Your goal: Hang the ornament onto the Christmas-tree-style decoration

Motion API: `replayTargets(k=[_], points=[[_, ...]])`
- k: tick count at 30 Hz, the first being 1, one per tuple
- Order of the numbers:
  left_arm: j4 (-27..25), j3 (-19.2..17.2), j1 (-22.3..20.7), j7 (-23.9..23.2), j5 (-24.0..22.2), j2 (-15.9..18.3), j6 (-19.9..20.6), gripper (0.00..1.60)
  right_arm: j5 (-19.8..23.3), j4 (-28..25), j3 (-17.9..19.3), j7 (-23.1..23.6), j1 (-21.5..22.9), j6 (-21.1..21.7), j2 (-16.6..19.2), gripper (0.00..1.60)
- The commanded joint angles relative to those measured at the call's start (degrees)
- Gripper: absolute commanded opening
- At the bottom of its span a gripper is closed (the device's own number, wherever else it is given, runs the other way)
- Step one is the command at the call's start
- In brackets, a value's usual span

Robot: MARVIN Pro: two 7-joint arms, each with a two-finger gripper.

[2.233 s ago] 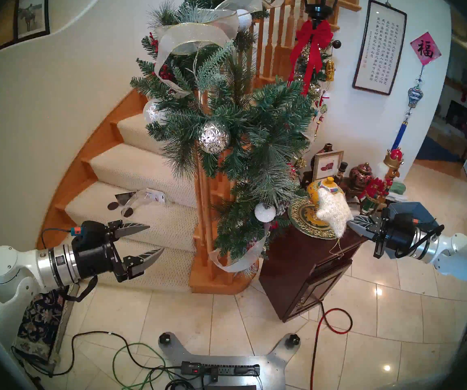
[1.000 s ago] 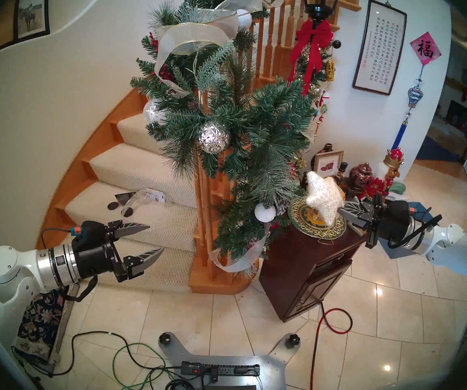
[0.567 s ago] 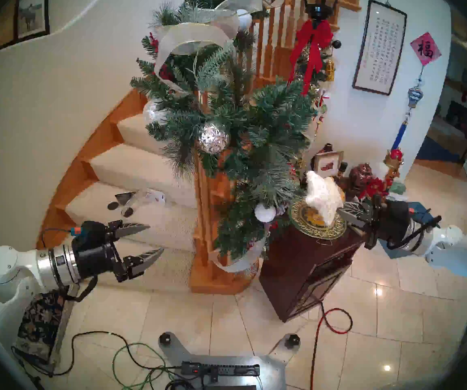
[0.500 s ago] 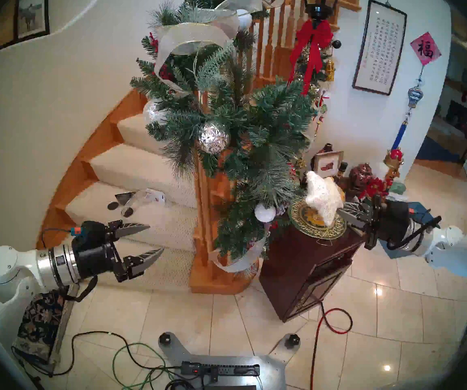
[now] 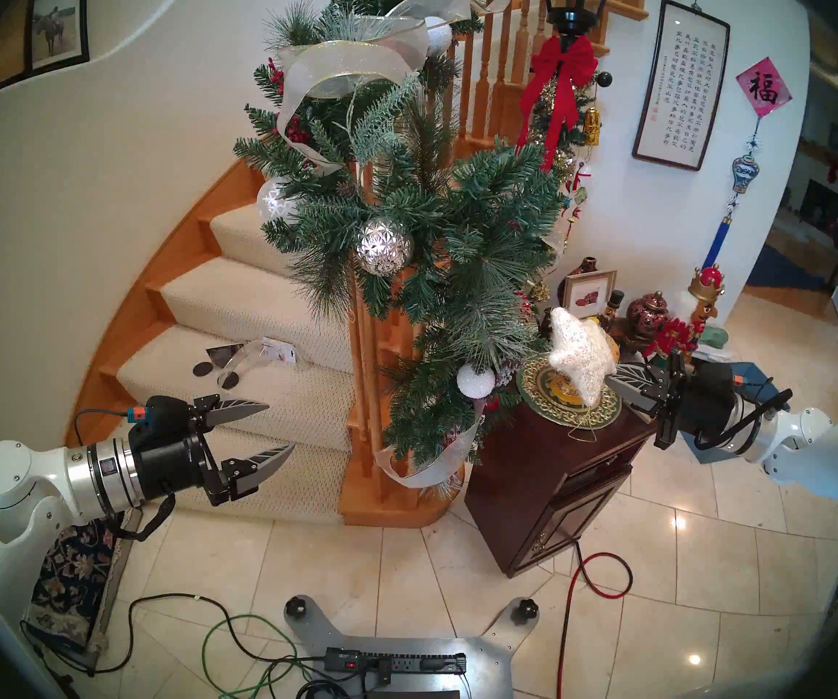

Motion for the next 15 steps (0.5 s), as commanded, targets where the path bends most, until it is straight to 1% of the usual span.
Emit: replayTargets(k=[1,9,15], points=[[0.0,-0.1,0.0,0.0,0.0,0.0,0.0,1.6,0.5,0.0,-0.4,4.6,2.3,-0.1,-0.2,0.0],[0.0,-0.1,0.0,0.0,0.0,0.0,0.0,1.6,0.7,-0.1,-1.8,4.7,3.6,-0.1,-0.2,0.0],[-0.6,0.7,0.9,-1.1,0.1,0.2,0.1,1.6,0.9,-0.2,-2.9,4.7,4.6,-0.1,-0.2,0.0]])
